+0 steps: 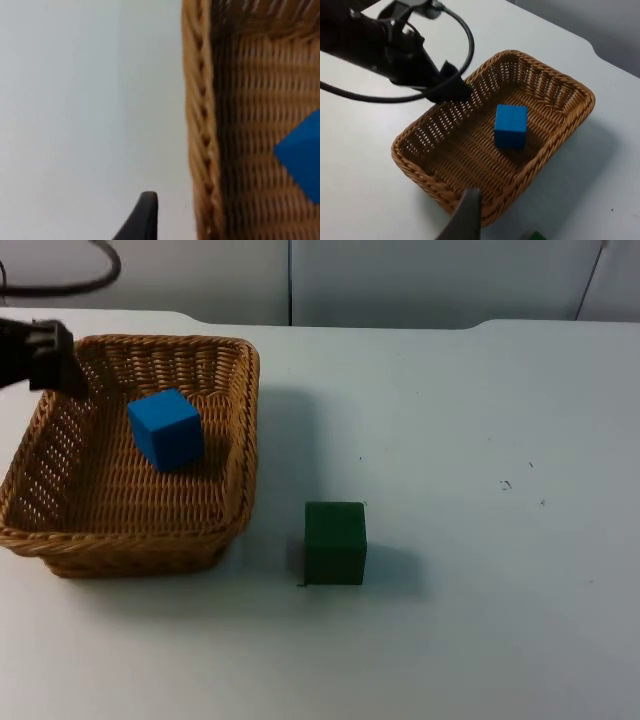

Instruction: Pick up the basket with the left hand and place the blue cube into the basket with the right hand.

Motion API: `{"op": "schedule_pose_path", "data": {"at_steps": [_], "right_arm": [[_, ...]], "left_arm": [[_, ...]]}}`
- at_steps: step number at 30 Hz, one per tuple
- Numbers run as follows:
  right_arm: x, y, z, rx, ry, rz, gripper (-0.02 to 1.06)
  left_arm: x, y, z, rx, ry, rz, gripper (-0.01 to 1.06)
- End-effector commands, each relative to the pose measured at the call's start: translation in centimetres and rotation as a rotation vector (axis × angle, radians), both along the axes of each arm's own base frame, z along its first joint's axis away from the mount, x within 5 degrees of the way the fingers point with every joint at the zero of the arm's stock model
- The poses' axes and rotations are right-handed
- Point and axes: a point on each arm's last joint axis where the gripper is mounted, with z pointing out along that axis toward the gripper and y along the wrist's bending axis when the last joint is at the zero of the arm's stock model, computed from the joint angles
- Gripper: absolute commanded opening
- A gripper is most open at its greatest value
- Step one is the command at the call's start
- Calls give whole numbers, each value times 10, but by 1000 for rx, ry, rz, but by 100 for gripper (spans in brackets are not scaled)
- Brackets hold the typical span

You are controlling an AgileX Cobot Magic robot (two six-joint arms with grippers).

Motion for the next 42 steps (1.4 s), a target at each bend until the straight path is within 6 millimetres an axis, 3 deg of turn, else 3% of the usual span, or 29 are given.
{"op": "schedule_pose_path", "data": {"at_steps": [1, 5, 6, 7, 10, 11, 16, 17, 20, 24, 32, 38, 42], "right_arm": [[-3, -1, 2, 1, -12, 10, 89], [-3, -1, 6, 20, -37, 9, 89], [-3, -1, 6, 20, -37, 9, 89], [-5, -3, 9, 29, -50, 10, 89], [-10, -8, 20, 44, -94, 20, 89], [-10, -8, 20, 44, -94, 20, 89], [-21, -20, 35, 52, -142, 24, 89], [-21, -20, 35, 52, -142, 24, 89], [-26, -24, 38, 46, -138, 25, 89], [-31, -29, 25, 39, -131, 24, 89], [-52, -48, -20, 54, -106, 12, 89], [-70, -64, -27, 72, -106, 9, 89], [-83, -76, -23, 101, -138, 8, 89]], "left_arm": [[-6, 0, 30, -2, -79, -11, 91], [-28, -4, 95, -20, -249, -47, 91], [-28, -4, 95, -20, -249, -47, 91], [-35, -5, 108, -24, -285, -56, 91], [-67, -10, 154, -45, -399, -119, 91], [-67, -10, 154, -45, -399, -119, 91], [-116, -18, 197, -65, -473, -215, 91], [-116, -18, 197, -65, -473, -215, 91], [-145, -19, 208, -42, -462, -250, 91], [-171, -18, 207, -19, -468, -245, 91], [-229, -17, 169, -38, -464, -212, 91], [-262, -15, 142, 5, -423, -221, 91], [-285, -14, 137, 15, -405, -198, 91]]}}
